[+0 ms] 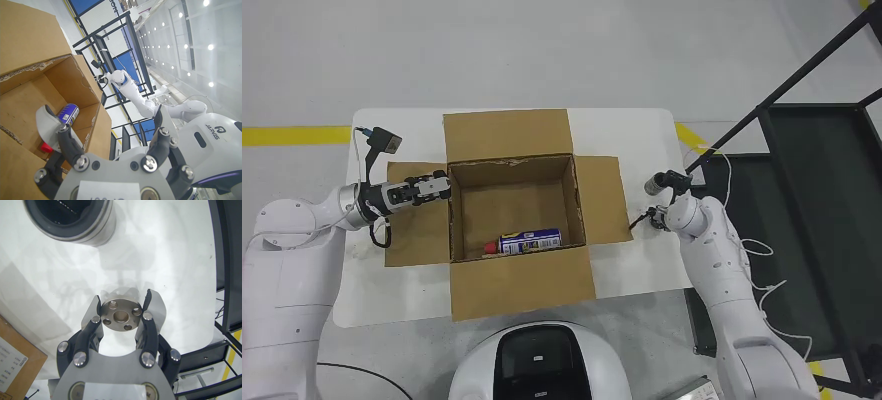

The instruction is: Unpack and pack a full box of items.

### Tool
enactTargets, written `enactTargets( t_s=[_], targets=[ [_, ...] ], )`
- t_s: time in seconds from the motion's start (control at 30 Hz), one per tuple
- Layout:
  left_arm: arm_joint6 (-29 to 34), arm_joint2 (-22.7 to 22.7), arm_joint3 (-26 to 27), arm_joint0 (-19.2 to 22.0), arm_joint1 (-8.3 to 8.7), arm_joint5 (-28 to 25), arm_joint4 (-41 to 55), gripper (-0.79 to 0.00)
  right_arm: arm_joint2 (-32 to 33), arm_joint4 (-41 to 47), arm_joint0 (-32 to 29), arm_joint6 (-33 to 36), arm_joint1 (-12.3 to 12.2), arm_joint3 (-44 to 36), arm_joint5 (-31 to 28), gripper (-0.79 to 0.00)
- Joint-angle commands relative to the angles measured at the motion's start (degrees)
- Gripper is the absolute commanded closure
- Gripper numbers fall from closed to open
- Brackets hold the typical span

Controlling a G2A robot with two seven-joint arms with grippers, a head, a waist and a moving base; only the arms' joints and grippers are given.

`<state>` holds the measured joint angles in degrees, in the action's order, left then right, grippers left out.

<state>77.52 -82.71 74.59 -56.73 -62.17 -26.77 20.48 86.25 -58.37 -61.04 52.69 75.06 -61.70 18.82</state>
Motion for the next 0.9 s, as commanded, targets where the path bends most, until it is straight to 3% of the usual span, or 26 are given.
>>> enactTargets(
  t_s=[0.0,0.03,0.07,0.2,0.33,0.67,0.87],
  targets=[
    [0.0,0.0,0.0,0.0,0.0,0.0,0.0,-0.785,-0.1,0.0,0.4,-0.3,0.0,0.9,0.0,-0.683],
    [0.0,0.0,0.0,0.0,0.0,0.0,0.0,-0.785,-0.1,0.1,0.5,-0.5,0.0,1.2,0.0,-0.77],
    [0.0,0.0,0.0,0.0,0.0,0.0,0.0,-0.785,-0.1,0.1,0.7,-0.6,-0.1,1.6,0.1,-0.785],
    [0.0,0.0,0.0,0.0,0.0,0.0,0.0,-0.785,0.1,0.5,1.1,-0.8,-0.2,2.0,0.3,-0.785],
    [0.0,0.0,0.0,0.0,0.0,0.0,0.0,-0.785,1.9,1.4,-1.2,0.4,-0.8,-2.9,-0.8,-0.785],
    [0.0,0.0,0.0,0.0,0.0,0.0,0.0,-0.785,12.7,9.6,-16.3,9.9,-2.7,-31.0,-5.5,-0.785],
    [0.0,0.0,0.0,0.0,0.0,0.0,0.0,-0.785,14.2,16.5,-20.1,14.4,-3.1,-44.0,-8.2,-0.785]
  ],
)
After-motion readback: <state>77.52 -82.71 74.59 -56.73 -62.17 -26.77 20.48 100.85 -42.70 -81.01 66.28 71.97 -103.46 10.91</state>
